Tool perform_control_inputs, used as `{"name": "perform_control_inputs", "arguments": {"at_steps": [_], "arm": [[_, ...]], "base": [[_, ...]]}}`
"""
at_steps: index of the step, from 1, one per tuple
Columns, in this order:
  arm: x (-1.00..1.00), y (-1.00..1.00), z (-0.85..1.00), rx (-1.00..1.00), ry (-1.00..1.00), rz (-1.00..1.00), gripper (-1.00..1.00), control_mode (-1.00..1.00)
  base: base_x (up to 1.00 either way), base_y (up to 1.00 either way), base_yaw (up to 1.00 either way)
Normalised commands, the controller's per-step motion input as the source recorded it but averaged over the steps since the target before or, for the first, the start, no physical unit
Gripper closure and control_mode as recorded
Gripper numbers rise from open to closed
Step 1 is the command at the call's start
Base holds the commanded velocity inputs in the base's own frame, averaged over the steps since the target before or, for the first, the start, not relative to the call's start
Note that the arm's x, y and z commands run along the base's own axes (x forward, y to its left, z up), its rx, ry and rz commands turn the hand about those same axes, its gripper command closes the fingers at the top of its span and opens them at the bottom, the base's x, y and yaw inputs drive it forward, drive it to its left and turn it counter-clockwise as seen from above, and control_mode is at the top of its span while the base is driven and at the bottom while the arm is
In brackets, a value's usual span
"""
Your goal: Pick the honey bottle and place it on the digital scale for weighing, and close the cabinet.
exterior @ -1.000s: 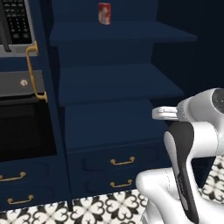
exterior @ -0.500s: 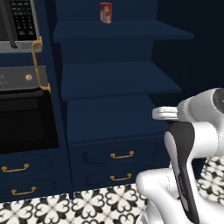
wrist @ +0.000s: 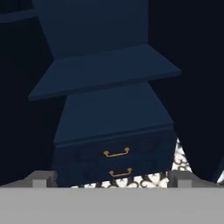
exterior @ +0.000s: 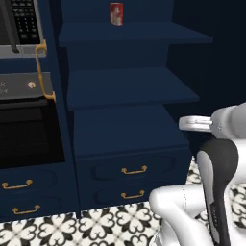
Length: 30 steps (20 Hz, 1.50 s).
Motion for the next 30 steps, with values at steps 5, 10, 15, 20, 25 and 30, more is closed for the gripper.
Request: {"name": "perform_control_inputs", "arguments": {"at_steps": [5, 10, 15, 20, 25, 30], "arm": [[-0.89, -0.19, 0.01, 0.18, -0.36, -0.02, -1.00, -1.00], [-0.76, -0.74, 0.00, 0.37, -0.15, 0.00, -1.00, -1.00], [-0.35, -0.92, -0.20, 0.40, -0.13, 0.00, -1.00, -1.00], [0.09, -0.99, -0.61, 0.39, -0.02, 0.18, -1.00, -1.00], [0.55, -0.99, -0.77, 0.35, -0.04, 0.32, -1.00, -1.00], [1.00, -0.99, -0.82, 0.33, 0.01, 0.26, -1.00, -1.00]], "base": [[0.00, 0.00, 0.00], [0.00, 0.00, 0.00], [0.00, 0.00, 0.00], [0.00, 0.00, 0.00], [0.00, 0.00, 0.00], [0.00, 0.00, 0.00]]}}
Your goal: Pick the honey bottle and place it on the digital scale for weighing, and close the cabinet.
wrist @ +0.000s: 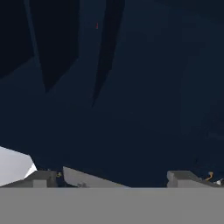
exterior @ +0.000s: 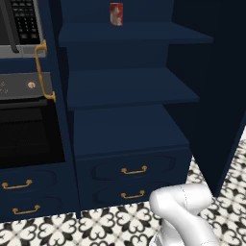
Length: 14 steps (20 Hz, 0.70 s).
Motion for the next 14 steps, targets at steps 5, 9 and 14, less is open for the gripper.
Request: {"name": "perform_control_inputs", "arguments": {"at_steps": [5, 9, 14], "arm": [[0.97, -0.90, -0.39, 0.30, 0.00, 0.14, -1.00, -1.00], [0.48, -0.66, 0.00, 0.18, 0.13, 0.00, -1.00, -1.00], [0.86, -0.43, -0.09, 0.05, 0.27, 0.00, -1.00, -1.00]], "base": [[0.00, 0.00, 0.00], [0.00, 0.00, 0.00], [0.00, 0.00, 0.00]]}}
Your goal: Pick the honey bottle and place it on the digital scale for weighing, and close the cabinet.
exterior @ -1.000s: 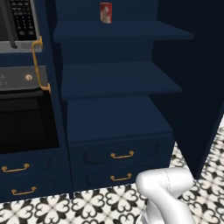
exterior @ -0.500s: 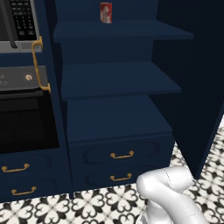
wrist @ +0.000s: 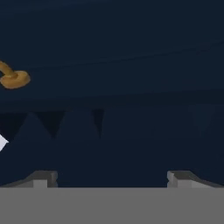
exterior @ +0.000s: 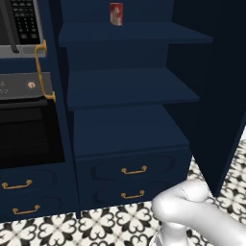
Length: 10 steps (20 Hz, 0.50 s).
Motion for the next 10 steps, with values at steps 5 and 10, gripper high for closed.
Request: {"name": "perform_control_inputs", "arguments": {"at_steps": [5, 10], "arm": [[1.00, -0.18, -0.11, 0.01, 0.33, -0.05, -1.00, -1.00], [0.77, -0.95, -0.36, 0.20, 0.13, 0.12, -1.00, -1.00]], "base": [[0.00, 0.00, 0.00], [0.00, 0.00, 0.00]]}}
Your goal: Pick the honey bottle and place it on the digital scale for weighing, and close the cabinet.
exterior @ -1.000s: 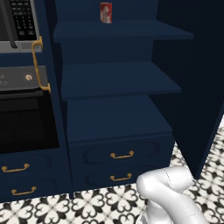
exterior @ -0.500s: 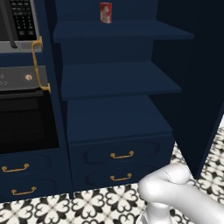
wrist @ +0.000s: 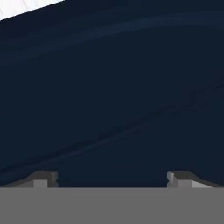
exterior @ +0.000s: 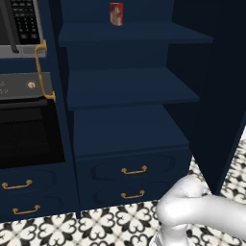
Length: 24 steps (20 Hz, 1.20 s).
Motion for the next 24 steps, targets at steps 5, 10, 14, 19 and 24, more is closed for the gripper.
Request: {"name": "perform_control_inputs", "arguments": {"at_steps": [5, 10, 14, 19, 24], "arm": [[1.00, -0.41, -0.31, 0.18, 0.00, 0.15, -1.00, -1.00], [0.24, 0.56, 0.34, 0.12, 0.04, 0.24, -1.00, -1.00], [0.00, 1.00, 0.52, 0.00, 0.17, 0.37, -1.00, -1.00], [-0.03, 1.00, 0.10, 0.00, 0.15, 0.40, -1.00, -1.00], [0.33, 1.00, -0.40, 0.00, -0.05, 0.12, -1.00, -1.00]], "base": [[0.00, 0.00, 0.00], [0.00, 0.00, 0.00], [0.00, 0.00, 0.00], [0.00, 0.00, 0.00], [0.00, 0.00, 0.00]]}}
